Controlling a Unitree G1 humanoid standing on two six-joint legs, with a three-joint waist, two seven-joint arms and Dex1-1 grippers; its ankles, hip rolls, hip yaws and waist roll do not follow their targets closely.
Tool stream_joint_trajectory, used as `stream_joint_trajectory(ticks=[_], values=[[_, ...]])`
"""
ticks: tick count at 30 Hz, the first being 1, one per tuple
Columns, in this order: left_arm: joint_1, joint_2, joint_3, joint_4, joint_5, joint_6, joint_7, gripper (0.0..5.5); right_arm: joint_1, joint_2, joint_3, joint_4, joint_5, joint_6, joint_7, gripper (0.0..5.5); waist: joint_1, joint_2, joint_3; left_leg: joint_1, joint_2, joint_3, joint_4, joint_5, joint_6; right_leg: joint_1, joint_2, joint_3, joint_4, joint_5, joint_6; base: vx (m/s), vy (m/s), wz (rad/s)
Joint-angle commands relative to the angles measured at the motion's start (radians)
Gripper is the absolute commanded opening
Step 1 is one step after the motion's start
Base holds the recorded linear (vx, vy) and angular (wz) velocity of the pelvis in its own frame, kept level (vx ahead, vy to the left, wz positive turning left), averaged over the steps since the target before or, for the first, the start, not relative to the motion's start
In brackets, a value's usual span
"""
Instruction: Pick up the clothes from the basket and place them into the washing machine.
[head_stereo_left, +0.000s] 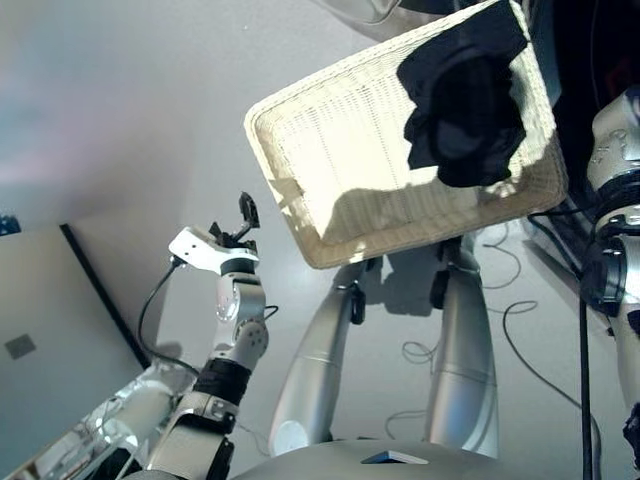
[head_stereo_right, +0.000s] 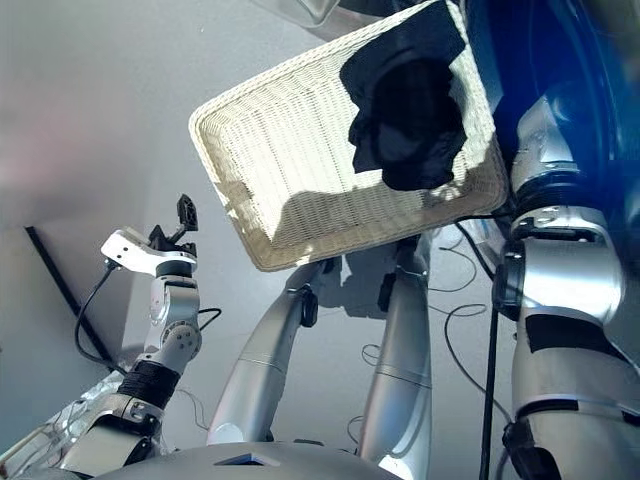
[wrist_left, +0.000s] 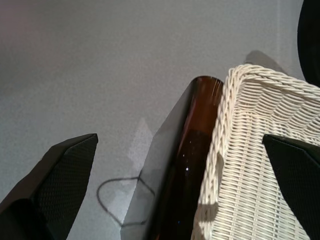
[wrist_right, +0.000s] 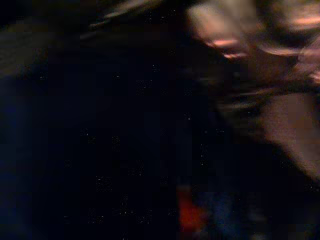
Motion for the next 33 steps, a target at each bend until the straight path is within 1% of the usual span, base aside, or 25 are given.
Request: stream_joint_trajectory(ticks=[1, 3, 5, 8, 9, 11, 15, 17, 18, 23, 24, 26, 28, 30, 32, 33], values=[[0.002, 0.068, 0.074, 0.029, 0.026, -0.028, -0.027, 5.5, 0.041, 0.015, 0.103, -0.036, -0.011, -0.041, 0.169, 5.5, 0.007, -0.015, -0.026, 0.035, 0.053, -0.026, 0.03, -0.055, -0.02, 0.036, 0.005, 0.013, -0.121, 0.159, 0.096, 0.0, 0.0, 0.0], [-0.015, 0.067, 0.086, 0.067, 0.026, -0.023, -0.046, 5.5, 0.067, 0.034, 0.152, -0.036, -0.038, -0.025, 0.233, 5.5, 0.001, -0.026, -0.023, 0.061, 0.056, -0.028, 0.002, -0.049, -0.024, 0.062, 0.005, 0.003, -0.151, 0.162, 0.094, -0.02, -0.026, -0.049], [-0.027, 0.061, 0.099, 0.082, 0.026, -0.022, -0.057, 5.5, 0.093, 0.067, 0.186, -0.044, -0.067, -0.015, 0.278, 5.5, 0.0, -0.036, -0.025, 0.08, 0.057, -0.031, -0.02, -0.043, -0.026, 0.084, 0.008, -0.004, -0.176, 0.166, 0.093, 0.0, 0.0, 0.0], [-0.045, 0.058, 0.101, 0.107, 0.039, -0.019, -0.069, 5.5, 0.125, 0.105, 0.228, -0.051, -0.106, -0.009, 0.329, 5.5, -0.001, -0.051, -0.027, 0.101, 0.062, -0.037, -0.047, -0.035, -0.029, 0.104, 0.012, -0.013, -0.202, 0.169, 0.093, 0.0, 0.0, 0.0], [-0.051, 0.058, 0.099, 0.114, 0.044, -0.018, -0.074, 5.5, 0.132, 0.113, 0.245, -0.043, -0.123, -0.003, 0.348, 5.5, 0.0, -0.055, -0.029, 0.103, 0.062, -0.039, -0.051, -0.033, -0.03, 0.107, 0.013, -0.015, -0.206, 0.169, 0.092, 0.0, 0.0, 0.0], [-0.062, 0.059, 0.09, 0.131, 0.057, -0.011, -0.09, 5.5, 0.141, 0.141, 0.268, -0.013, -0.105, 0.009, 0.417, 5.5, 0.005, -0.064, -0.033, 0.105, 0.062, -0.043, -0.06, -0.028, -0.031, 0.108, 0.015, -0.021, -0.208, 0.164, 0.091, 0.0, 0.0, 0.0], [-0.062, 0.059, 0.076, 0.142, 0.065, 0.002, -0.102, 5.5, 0.147, 0.179, 0.278, 0.03, -0.083, 0.025, 0.47, 5.5, 0.016, -0.072, -0.037, 0.089, 0.061, -0.052, -0.051, -0.027, -0.028, 0.091, 0.021, -0.023, -0.183, 0.152, 0.086, 0.0, 0.0, 0.0], [-0.061, 0.061, 0.067, 0.144, 0.061, 0.009, -0.112, 5.5, 0.141, 0.194, 0.271, 0.072, -0.048, 0.041, 0.505, 5.5, 0.028, -0.072, -0.038, 0.08, 0.063, -0.058, -0.048, -0.028, -0.026, 0.078, 0.021, -0.024, -0.172, 0.146, 0.086, 0.0, 0.0, 0.0], [-0.055, 0.061, 0.062, 0.147, 0.059, 0.018, -0.122, 5.5, 0.134, 0.204, 0.278, 0.094, -0.032, 0.052, 0.538, 5.5, 0.034, -0.072, -0.039, 0.073, 0.064, -0.059, -0.048, -0.027, -0.026, 0.07, 0.021, -0.025, -0.165, 0.142, 0.085, 0.0, 0.0, 0.0], [-0.048, 0.057, 0.033, 0.167, 0.057, 0.04, -0.139, 5.5, 0.112, 0.231, 0.256, 0.147, 0.031, 0.064, 0.56, 5.5, 0.05, -0.066, -0.031, 0.027, 0.066, -0.069, -0.026, -0.027, -0.021, 0.015, 0.021, -0.025, -0.114, 0.127, 0.086, 0.02, 0.001, 0.008], [-0.047, 0.058, 0.031, 0.17, 0.057, 0.041, -0.134, 5.5, 0.104, 0.234, 0.245, 0.149, 0.051, 0.061, 0.552, 5.5, 0.057, -0.06, -0.029, 0.032, 0.069, -0.076, -0.014, -0.057, -0.024, 0.007, 0.026, -0.02, -0.08, 0.093, 0.095, 0.114, 0.006, 0.069], [-0.044, 0.058, 0.028, 0.171, 0.061, 0.04, -0.128, 5.5, 0.094, 0.24, 0.233, 0.144, 0.08, 0.057, 0.546, 5.5, 0.061, -0.055, -0.019, 0.011, 0.069, -0.081, 0.003, -0.059, -0.023, -0.022, 0.025, -0.015, -0.052, 0.087, 0.097, 0.058, 0.003, 0.05], [-0.045, 0.06, 0.027, 0.167, 0.061, 0.038, -0.123, 5.5, 0.075, 0.228, 0.227, 0.147, 0.092, 0.059, 0.543, 5.5, 0.067, -0.048, -0.008, -0.013, 0.067, -0.082, 0.019, -0.062, -0.024, -0.044, 0.018, -0.017, -0.03, 0.078, 0.098, 0.0, 0.0, 0.0], [-0.046, 0.061, 0.026, 0.163, 0.058, 0.036, -0.12, 5.5, 0.059, 0.226, 0.225, 0.151, 0.094, 0.06, 0.538, 5.5, 0.068, -0.044, -0.001, -0.027, 0.066, -0.085, 0.03, -0.062, -0.024, -0.059, 0.019, -0.016, -0.014, 0.076, 0.098, 0.0, 0.0, 0.0], [-0.043, 0.064, 0.014, 0.144, 0.059, 0.037, -0.115, 5.5, 0.015, 0.208, 0.215, 0.17, 0.103, 0.068, 0.529, 5.5, 0.075, -0.031, 0.02, -0.059, 0.062, -0.085, 0.056, -0.063, -0.025, -0.094, 0.014, -0.013, 0.017, 0.07, 0.099, 0.0, 0.0, 0.0], [-0.04, 0.068, 0.009, 0.137, 0.063, 0.038, -0.114, 5.5, -0.008, 0.202, 0.223, 0.181, 0.1, 0.073, 0.531, 5.5, 0.078, -0.026, 0.027, -0.07, 0.06, -0.09, 0.066, -0.062, -0.024, -0.11, 0.015, -0.008, 0.034, 0.07, 0.1, 0.0, 0.0, 0.0]])
